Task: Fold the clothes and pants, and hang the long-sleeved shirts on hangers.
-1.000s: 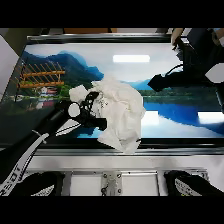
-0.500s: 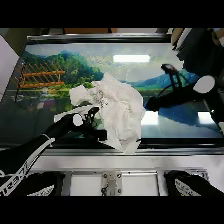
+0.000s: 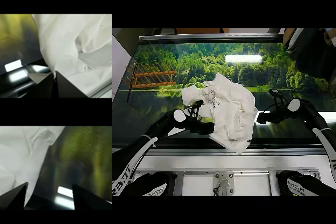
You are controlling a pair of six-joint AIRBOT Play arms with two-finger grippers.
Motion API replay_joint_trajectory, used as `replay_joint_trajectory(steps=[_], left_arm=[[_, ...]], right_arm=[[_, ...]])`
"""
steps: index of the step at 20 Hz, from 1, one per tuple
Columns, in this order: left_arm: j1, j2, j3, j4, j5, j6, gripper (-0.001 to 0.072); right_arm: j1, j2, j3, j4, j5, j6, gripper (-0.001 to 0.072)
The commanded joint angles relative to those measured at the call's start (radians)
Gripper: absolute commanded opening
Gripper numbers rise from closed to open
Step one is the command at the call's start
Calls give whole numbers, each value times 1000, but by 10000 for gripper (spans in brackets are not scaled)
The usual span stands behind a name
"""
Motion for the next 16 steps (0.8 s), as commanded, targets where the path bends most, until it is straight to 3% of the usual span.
replay_joint_trajectory(steps=[1,4,9,11,12,14,16], left_arm=[[53,66,4,25,-35,2,12],[61,97,4,40,-36,2,12],[62,91,4,40,-48,0,12],[62,92,5,40,-47,-1,12],[62,92,5,40,-47,-1,12],[66,117,11,42,-47,-2,12],[102,171,96,40,-89,-14,11]], right_arm=[[0,-112,-23,148,-94,-27,616],[19,-216,-23,309,-115,-152,615],[49,-267,-23,369,-163,-175,605],[51,-265,-23,370,-159,-190,262],[50,-260,-23,369,-159,-190,155],[46,-217,-1,308,-150,-189,11],[33,-124,103,147,-73,-177,10]])
